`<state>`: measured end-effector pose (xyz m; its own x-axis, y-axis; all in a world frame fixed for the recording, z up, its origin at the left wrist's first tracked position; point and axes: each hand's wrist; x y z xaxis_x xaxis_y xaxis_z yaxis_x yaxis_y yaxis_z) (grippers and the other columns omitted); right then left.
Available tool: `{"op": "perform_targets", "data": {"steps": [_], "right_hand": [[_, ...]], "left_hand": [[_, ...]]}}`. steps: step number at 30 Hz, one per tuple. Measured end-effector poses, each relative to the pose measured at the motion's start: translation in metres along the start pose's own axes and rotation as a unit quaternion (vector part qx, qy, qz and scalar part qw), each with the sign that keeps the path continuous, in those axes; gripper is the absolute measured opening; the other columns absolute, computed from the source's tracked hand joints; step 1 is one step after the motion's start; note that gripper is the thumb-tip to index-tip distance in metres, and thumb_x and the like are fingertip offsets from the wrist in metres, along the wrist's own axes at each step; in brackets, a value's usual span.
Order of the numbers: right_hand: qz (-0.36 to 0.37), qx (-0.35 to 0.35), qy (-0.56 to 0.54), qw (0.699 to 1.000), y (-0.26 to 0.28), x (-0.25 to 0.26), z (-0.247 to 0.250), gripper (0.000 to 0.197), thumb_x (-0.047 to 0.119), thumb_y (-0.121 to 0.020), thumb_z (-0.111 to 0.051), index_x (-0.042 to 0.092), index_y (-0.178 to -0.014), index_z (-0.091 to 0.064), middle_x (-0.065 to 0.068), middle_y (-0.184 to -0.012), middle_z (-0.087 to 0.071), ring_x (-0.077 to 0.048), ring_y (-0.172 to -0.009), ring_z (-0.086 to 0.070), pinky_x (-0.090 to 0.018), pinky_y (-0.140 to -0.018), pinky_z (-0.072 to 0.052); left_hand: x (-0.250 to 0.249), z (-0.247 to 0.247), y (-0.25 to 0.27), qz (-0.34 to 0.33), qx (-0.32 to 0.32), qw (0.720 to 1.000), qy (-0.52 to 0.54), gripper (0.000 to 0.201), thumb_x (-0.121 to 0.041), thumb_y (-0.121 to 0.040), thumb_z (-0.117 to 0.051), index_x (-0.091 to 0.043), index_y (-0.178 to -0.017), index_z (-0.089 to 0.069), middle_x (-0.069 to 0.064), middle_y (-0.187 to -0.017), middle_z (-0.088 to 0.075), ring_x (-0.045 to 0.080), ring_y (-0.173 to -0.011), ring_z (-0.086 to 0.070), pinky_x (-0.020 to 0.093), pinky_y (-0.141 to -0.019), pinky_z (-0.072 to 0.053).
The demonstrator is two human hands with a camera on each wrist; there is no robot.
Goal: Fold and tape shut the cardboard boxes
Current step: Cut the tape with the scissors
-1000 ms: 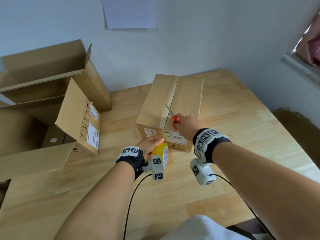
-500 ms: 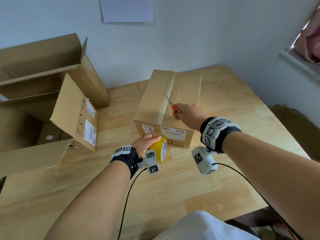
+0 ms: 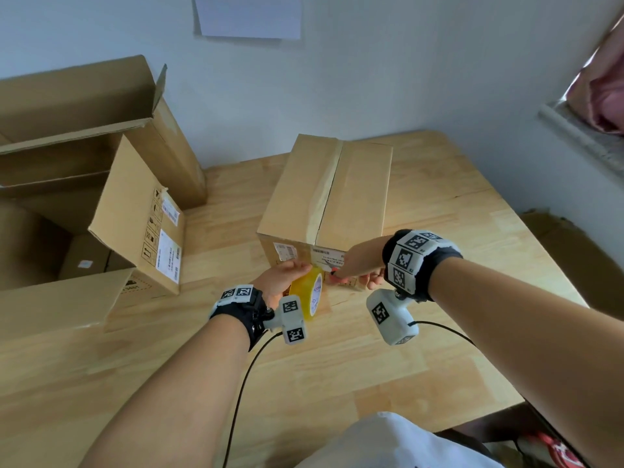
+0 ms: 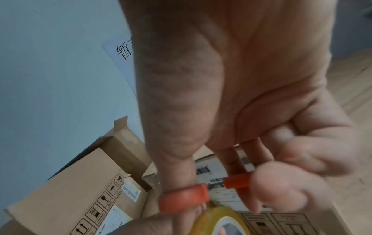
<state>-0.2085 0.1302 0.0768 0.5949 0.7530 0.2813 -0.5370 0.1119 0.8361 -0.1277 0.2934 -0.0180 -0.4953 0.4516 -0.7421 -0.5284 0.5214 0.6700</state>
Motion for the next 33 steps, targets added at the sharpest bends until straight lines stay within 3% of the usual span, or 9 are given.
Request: {"op": "perform_targets", "data": {"steps": [3, 6, 8, 11, 18, 20, 23, 27, 33], "right_hand": [[0.002, -0.033, 0.034, 0.999, 0.001, 0.009, 0.003, 0.039, 0.052, -0.083, -0.062, 0.013, -0.086, -0.058, 0.006, -0.039, -0.052, -0.012, -0.045, -0.045, -0.022, -0.058, -0.039], [0.005, -0.045, 0.042, 0.998, 0.004, 0.017, -0.002, 0.034, 0.048, -0.087, -0.06, 0.016, -0.075, -0.055, 0.01, -0.028, -0.046, -0.004, -0.024, -0.041, -0.019, -0.05, -0.036], [0.002, -0.046, 0.036, 0.998, 0.001, 0.021, -0.005, 0.034, 0.048, -0.086, -0.06, 0.016, -0.075, -0.054, 0.008, -0.029, -0.045, -0.005, -0.022, -0.038, -0.019, -0.047, -0.035], [0.007, -0.056, 0.024, 0.998, -0.005, 0.022, -0.006, 0.035, 0.049, -0.084, -0.063, 0.016, -0.075, -0.055, 0.007, -0.031, -0.045, -0.007, -0.023, -0.037, -0.021, -0.047, -0.034], [0.027, -0.052, 0.032, 0.998, 0.0, 0.023, -0.002, 0.035, 0.029, -0.09, -0.06, 0.016, -0.061, -0.048, 0.008, -0.034, -0.043, -0.005, -0.024, -0.035, -0.01, -0.033, -0.03], [0.034, -0.045, 0.05, 0.997, 0.003, 0.024, 0.002, 0.036, 0.025, -0.091, -0.058, 0.016, -0.058, -0.047, 0.008, -0.034, -0.042, -0.005, -0.024, -0.034, -0.009, -0.032, -0.03], [0.035, -0.038, 0.056, 0.997, 0.002, 0.023, 0.006, 0.035, 0.023, -0.093, -0.055, 0.017, -0.059, -0.051, 0.01, -0.033, -0.043, -0.004, -0.024, -0.034, -0.01, -0.033, -0.031], [0.03, -0.044, 0.046, 0.997, -0.003, 0.023, 0.005, 0.033, 0.026, -0.088, -0.061, 0.017, -0.058, -0.051, 0.005, -0.041, -0.045, -0.005, -0.025, -0.034, -0.01, -0.032, -0.029], [0.027, -0.066, 0.015, 0.997, -0.007, 0.024, -0.002, 0.033, 0.034, -0.087, -0.065, 0.016, -0.065, -0.049, 0.001, -0.055, -0.048, -0.01, -0.04, -0.039, -0.012, -0.035, -0.031]], "left_hand": [[-0.001, 0.001, 0.0, 0.004, 0.005, 1.0, -0.001, 0.018, -0.021, -0.094, -0.059, -0.011, -0.109, -0.057, 0.007, -0.099, -0.062, 0.015, -0.077, -0.059, 0.018, -0.058, -0.05], [0.0, 0.002, 0.0, 0.006, 0.006, 1.0, 0.005, 0.017, -0.02, -0.094, -0.059, -0.01, -0.108, -0.058, 0.009, -0.1, -0.064, 0.017, -0.078, -0.061, 0.018, -0.057, -0.051], [-0.001, 0.003, 0.001, 0.008, 0.008, 1.0, 0.018, 0.017, -0.019, -0.093, -0.06, -0.008, -0.106, -0.06, 0.017, -0.11, -0.065, 0.026, -0.091, -0.063, 0.027, -0.074, -0.054], [-0.005, 0.003, 0.006, 0.009, 0.019, 1.0, 0.021, 0.04, -0.019, -0.091, -0.063, 0.002, -0.124, -0.056, 0.022, -0.125, -0.06, 0.037, -0.115, -0.058, 0.043, -0.098, -0.046], [-0.006, 0.004, 0.004, 0.017, 0.023, 1.0, 0.008, 0.047, -0.024, -0.089, -0.066, -0.004, -0.13, -0.054, 0.018, -0.126, -0.06, 0.034, -0.119, -0.056, 0.047, -0.106, -0.041], [-0.008, 0.003, 0.006, 0.014, 0.021, 1.0, 0.003, 0.044, -0.022, -0.091, -0.063, -0.003, -0.13, -0.055, 0.017, -0.126, -0.061, 0.032, -0.115, -0.059, 0.042, -0.101, -0.045], [-0.01, 0.003, 0.003, 0.019, 0.014, 1.0, -0.007, 0.039, -0.02, -0.093, -0.061, -0.005, -0.128, -0.056, 0.015, -0.124, -0.062, 0.021, -0.093, -0.063, 0.027, -0.074, -0.051], [-0.016, 0.004, 0.002, 0.035, 0.001, 0.999, -0.026, 0.035, -0.021, -0.093, -0.061, -0.007, -0.125, -0.058, 0.009, -0.115, -0.065, 0.018, -0.088, -0.062, 0.018, -0.056, -0.051], [-0.019, 0.009, -0.001, 0.044, -0.003, 0.995, -0.086, 0.037, -0.031, -0.093, -0.06, -0.015, -0.125, -0.058, 0.008, -0.119, -0.065, 0.014, -0.084, -0.063, 0.019, -0.057, -0.047]]}}
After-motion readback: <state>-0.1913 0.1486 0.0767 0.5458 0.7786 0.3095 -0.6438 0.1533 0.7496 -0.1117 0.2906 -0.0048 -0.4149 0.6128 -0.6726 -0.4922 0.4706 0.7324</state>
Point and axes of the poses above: each hand's wrist, its own y-axis away from the middle knuckle, its own z-axis out of the back of the hand, x = y × z
